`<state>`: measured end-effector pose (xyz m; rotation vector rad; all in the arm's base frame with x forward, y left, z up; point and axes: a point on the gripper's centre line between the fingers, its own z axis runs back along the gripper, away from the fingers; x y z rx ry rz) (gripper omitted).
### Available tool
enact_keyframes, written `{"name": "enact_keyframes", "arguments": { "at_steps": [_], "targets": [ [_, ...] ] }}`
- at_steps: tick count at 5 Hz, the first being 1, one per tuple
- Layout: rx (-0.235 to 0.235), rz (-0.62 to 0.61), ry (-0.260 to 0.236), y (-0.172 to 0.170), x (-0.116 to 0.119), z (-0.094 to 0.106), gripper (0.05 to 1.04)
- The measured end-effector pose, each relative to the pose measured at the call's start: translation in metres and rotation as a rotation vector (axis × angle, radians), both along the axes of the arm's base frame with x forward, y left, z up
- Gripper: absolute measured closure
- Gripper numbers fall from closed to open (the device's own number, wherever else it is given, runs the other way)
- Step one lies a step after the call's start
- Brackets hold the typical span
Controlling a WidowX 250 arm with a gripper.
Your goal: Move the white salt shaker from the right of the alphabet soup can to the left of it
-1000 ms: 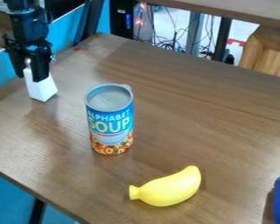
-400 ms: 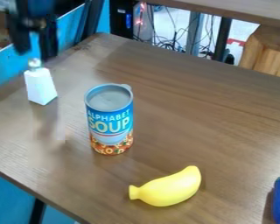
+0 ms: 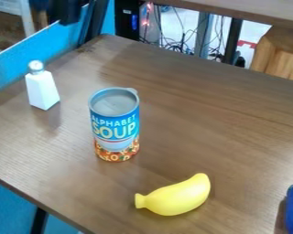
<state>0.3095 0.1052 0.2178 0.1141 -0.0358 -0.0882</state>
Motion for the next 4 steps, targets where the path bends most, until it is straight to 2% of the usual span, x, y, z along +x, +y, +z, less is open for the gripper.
{"name": "enact_keyframes", "arguments": {
  "at_steps": [1,2,3,4],
  "targets": [
    [-0.069,-0.206,0.014,-0.044,-0.019,0.006,0.079],
    [-0.087,-0.449,0.007,-0.094,-0.055,0.017,0.079],
    [-0.108,-0.57,0.017,-0.14,-0.068,0.007,0.08],
    [-0.098,-0.603,0.069,-0.163,-0.074,-0.013,0.08]
  ]
}}
